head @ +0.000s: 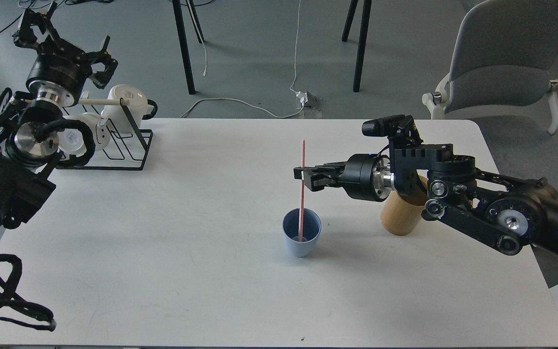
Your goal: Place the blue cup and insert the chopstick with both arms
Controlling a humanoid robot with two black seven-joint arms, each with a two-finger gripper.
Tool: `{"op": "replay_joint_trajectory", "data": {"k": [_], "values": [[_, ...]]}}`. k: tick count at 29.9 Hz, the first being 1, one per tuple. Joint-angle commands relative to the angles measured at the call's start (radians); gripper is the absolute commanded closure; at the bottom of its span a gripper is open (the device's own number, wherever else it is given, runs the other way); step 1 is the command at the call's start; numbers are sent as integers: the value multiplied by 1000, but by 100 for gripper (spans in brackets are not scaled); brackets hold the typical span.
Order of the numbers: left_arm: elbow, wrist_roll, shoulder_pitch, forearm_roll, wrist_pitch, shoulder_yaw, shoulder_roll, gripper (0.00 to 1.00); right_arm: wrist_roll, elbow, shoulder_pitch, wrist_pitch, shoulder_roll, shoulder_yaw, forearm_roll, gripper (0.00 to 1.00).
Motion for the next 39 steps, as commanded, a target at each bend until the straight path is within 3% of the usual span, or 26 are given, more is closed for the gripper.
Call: {"op": "replay_joint_trajectory", "data": {"k": [1,4,7,12,14,16,20,25,39], "values": [[0,0,0,0,0,0,-2,1,0,3,-1,1,-1,-5,0,84],[0,0,1,0,0,0,-2,1,1,4,-1,1,-1,-11,0,77],[0,0,0,0,0,-2,0,1,1,6,0,1,-11,-14,3,59],[0,0,0,0,0,-2,3,1,3,10,0,0,-24,9,14,46],[-2,0,0,0,0,-2,5,1,4,10,8,-2,-35,65,20,31],[0,0,1,0,0,-2,5,1,4,3,6,1,-40,183,21,0],[-2,0,1,0,0,-2,6,1,4,-51,0,7,-49,377,105,1],[-2,0,1,0,0,2,0,1,4,-187,0,-2,-60,513,441,0],[0,15,0,5,0,12,-34,1,40,-537,-20,7,-80,598,1457,0]]}}
